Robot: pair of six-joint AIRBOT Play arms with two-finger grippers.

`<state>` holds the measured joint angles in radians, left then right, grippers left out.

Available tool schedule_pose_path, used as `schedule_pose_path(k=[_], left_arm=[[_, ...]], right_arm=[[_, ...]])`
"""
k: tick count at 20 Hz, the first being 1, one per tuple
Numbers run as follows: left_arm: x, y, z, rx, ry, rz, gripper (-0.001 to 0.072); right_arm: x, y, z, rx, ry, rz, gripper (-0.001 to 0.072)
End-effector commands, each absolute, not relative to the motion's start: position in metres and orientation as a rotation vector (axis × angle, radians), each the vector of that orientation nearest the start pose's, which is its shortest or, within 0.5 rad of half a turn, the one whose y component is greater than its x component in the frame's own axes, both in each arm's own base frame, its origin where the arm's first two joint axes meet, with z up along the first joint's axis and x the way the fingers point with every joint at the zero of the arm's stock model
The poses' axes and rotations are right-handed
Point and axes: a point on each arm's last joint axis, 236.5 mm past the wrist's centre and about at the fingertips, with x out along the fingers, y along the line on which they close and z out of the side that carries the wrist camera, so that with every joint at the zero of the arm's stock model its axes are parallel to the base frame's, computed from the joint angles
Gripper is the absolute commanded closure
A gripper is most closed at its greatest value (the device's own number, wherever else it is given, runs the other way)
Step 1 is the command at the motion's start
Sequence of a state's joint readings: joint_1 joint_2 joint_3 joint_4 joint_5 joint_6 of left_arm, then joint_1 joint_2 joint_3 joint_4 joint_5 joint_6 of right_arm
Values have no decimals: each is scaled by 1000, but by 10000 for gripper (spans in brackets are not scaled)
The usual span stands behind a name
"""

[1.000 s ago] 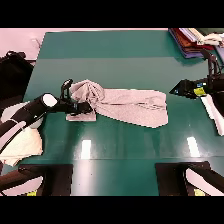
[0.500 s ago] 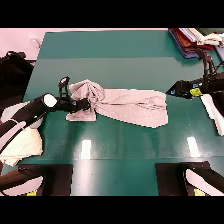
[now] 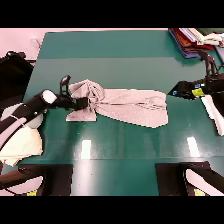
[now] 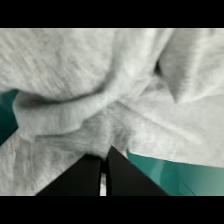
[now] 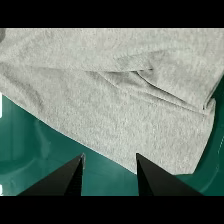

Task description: Fold the shirts.

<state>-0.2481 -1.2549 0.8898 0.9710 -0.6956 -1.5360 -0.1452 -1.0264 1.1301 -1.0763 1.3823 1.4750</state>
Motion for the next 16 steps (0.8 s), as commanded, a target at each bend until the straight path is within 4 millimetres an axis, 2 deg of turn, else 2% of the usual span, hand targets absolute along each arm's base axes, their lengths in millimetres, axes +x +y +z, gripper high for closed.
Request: schedule_pose_path(k=[1,2,4,5,6,7,9,11,13,15,16], left_arm=[[392,-159,38,-329,1034,-393,679],[398,-146,56,-289,998,-390,679],[404,-123,79,-229,957,-358,679],[406,-119,84,-219,947,-350,679],[406,-116,84,-200,946,-344,680],[405,-116,83,-199,955,-345,680],[404,-116,83,-201,959,-346,679],[403,-116,82,-199,965,-347,679],[401,-117,81,-198,972,-349,679],[400,-117,81,-197,975,-349,679],[400,-117,80,-197,976,-350,679]], right_arm=[[305,32,90,393,1244,201,345],[295,22,81,414,1263,165,345],[263,8,48,482,1352,111,316],[244,5,26,538,1410,84,231],[229,4,6,602,1458,62,198],[217,9,-14,676,1494,57,199],[206,25,-43,811,1526,75,200],[212,49,-60,932,1510,128,202],[229,67,-71,989,1469,154,215],[246,82,-79,989,1440,164,234],[251,87,-84,974,1435,163,278]])
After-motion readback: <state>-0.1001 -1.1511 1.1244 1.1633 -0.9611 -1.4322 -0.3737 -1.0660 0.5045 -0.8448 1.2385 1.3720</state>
